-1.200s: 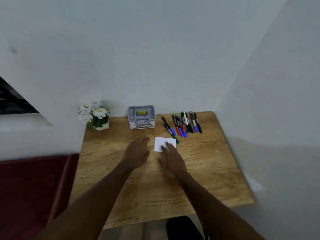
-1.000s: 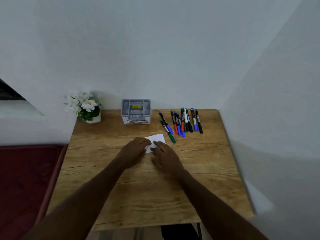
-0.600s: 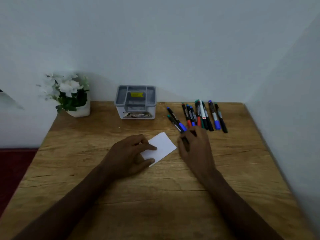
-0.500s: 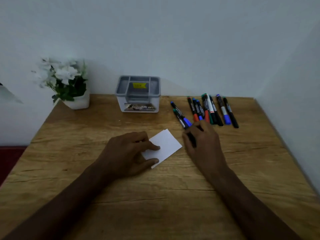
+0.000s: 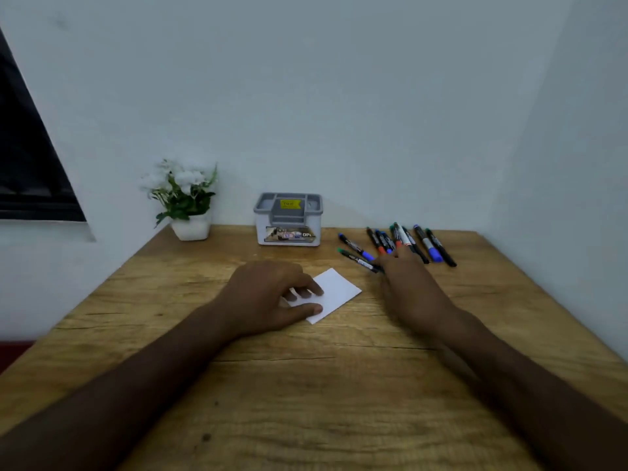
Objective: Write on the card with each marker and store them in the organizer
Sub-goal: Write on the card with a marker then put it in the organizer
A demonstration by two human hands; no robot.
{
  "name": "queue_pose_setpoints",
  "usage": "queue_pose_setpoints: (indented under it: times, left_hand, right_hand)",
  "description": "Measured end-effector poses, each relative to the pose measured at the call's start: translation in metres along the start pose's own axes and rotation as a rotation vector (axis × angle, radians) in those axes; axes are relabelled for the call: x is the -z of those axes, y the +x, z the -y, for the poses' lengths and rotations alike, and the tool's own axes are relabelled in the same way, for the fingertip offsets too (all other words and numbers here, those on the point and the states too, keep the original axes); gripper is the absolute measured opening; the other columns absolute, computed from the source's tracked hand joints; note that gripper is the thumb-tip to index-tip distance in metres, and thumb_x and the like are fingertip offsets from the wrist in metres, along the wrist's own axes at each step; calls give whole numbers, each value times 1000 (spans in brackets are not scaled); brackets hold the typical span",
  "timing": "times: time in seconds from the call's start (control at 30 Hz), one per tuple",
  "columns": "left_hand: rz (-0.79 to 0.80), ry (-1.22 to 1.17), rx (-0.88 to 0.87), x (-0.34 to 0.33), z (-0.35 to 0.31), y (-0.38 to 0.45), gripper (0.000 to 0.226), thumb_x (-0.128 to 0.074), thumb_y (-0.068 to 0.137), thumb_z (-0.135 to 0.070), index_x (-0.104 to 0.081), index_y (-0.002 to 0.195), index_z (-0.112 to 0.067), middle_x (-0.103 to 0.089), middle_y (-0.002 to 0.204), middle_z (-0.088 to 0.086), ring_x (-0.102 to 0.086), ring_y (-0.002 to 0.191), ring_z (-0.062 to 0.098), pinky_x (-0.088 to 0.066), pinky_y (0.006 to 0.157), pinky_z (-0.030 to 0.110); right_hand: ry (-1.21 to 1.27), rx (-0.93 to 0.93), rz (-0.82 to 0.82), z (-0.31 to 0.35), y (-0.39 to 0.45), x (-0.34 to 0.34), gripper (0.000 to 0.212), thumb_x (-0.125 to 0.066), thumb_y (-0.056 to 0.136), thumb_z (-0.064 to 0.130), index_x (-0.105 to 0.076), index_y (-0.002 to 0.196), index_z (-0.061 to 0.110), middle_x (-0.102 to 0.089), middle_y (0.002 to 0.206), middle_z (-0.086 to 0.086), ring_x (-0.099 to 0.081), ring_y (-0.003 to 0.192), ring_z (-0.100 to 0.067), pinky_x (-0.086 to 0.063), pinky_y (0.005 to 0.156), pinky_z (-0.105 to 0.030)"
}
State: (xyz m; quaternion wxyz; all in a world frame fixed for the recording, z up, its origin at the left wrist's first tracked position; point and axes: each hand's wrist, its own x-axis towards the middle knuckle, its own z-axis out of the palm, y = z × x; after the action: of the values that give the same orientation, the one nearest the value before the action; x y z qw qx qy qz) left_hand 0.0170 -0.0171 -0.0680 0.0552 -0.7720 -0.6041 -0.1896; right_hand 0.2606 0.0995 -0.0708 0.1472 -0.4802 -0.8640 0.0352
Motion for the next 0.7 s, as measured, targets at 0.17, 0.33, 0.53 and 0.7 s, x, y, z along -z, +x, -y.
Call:
queue_pose_setpoints:
  times: [0.17, 0.33, 0.53, 0.7]
  left_hand:
    - [-52, -22, 64, -1, 2, -1, 49, -59, 88, -76, -63, 128, -49, -67, 82, -32, -64, 79, -16, -55, 71, 20]
    - [-94, 5, 62, -3, 4, -1, 64, -28, 88, -88, -53, 131, -48, -70, 82, -23, -65, 73, -5, -53, 63, 25]
    - [46, 191, 101, 4, 1, 8, 45, -26, 107, -58, -45, 141, -36, -71, 101, -4, -44, 75, 13, -35, 65, 34]
    - [99, 213, 91, 1, 6, 14, 37, -30, 107, -56, -46, 134, -36, -72, 102, -5, -43, 71, 13, -31, 59, 32]
  right_hand:
    - [760, -66, -60, 16, -4, 14, 13, -68, 103, 27, -66, 107, 15, -71, 96, 1, -69, 84, -12, -54, 75, -23]
    - [1070, 1, 83, 54, -13, -5, 8, -71, 101, 17, -75, 103, 10, -82, 86, 4, -77, 78, -6, -59, 71, -18]
    - [1509, -52, 129, 64, -8, -20, 29, -68, 94, 22, -79, 115, 5, -82, 108, -16, -79, 97, -24, -65, 90, -33]
    - [1647, -70, 168, 63, -11, -24, 32, -56, 101, 20, -75, 120, 3, -81, 112, -19, -80, 103, -24, -65, 92, -32]
